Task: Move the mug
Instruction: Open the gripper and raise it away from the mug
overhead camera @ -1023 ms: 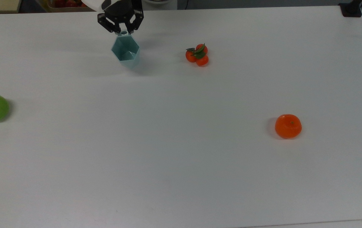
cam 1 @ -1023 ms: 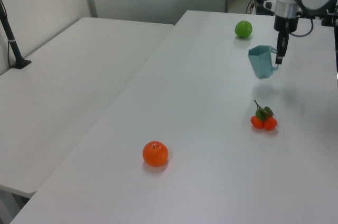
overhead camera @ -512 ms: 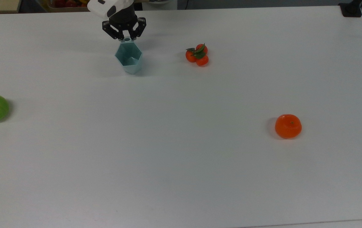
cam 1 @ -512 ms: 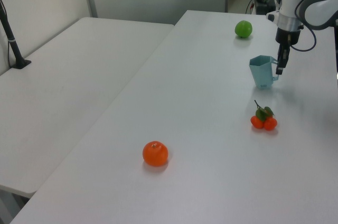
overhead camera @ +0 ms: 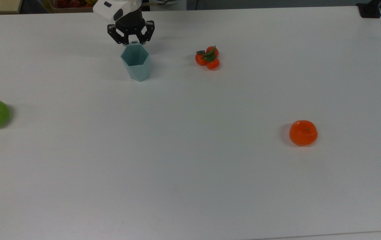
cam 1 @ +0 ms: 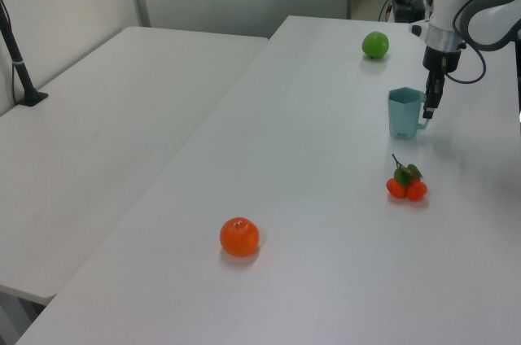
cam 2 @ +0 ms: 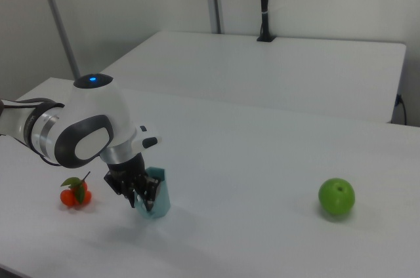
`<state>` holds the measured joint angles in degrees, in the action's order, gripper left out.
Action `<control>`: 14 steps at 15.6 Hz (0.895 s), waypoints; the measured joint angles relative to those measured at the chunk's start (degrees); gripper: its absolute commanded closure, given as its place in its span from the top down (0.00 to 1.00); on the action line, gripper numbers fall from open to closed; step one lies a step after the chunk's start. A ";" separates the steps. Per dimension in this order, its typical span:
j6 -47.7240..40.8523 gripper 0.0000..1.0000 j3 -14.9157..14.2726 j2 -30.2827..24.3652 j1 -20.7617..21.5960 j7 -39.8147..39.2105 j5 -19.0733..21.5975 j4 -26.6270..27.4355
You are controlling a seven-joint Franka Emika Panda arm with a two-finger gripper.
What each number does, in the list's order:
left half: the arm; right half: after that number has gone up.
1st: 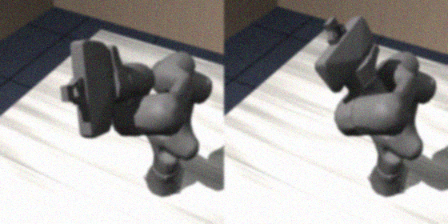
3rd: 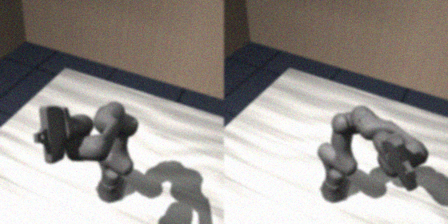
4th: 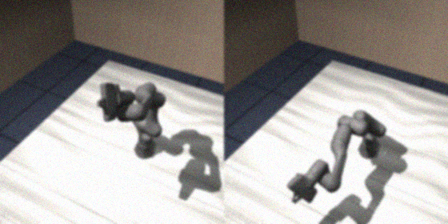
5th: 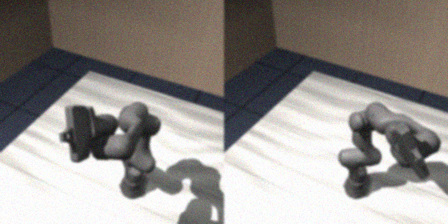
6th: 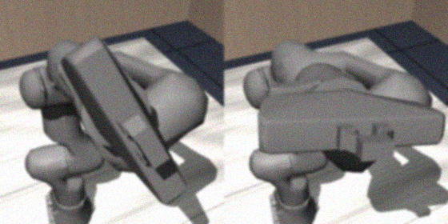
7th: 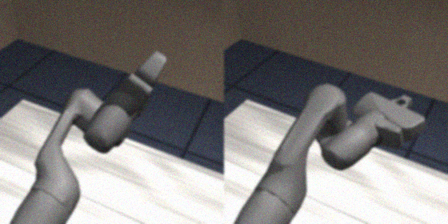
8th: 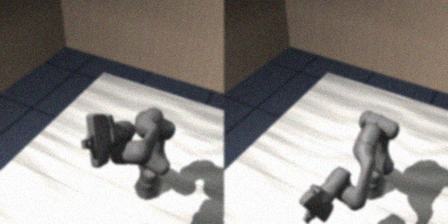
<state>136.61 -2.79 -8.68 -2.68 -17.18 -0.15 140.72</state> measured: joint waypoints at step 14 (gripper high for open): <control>-26.78 1.00 4.18 -0.62 0.42 9.52 0.05 -22.93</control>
<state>109.84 1.39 -9.30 -2.26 -7.66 -0.10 117.79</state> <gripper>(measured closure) 0.000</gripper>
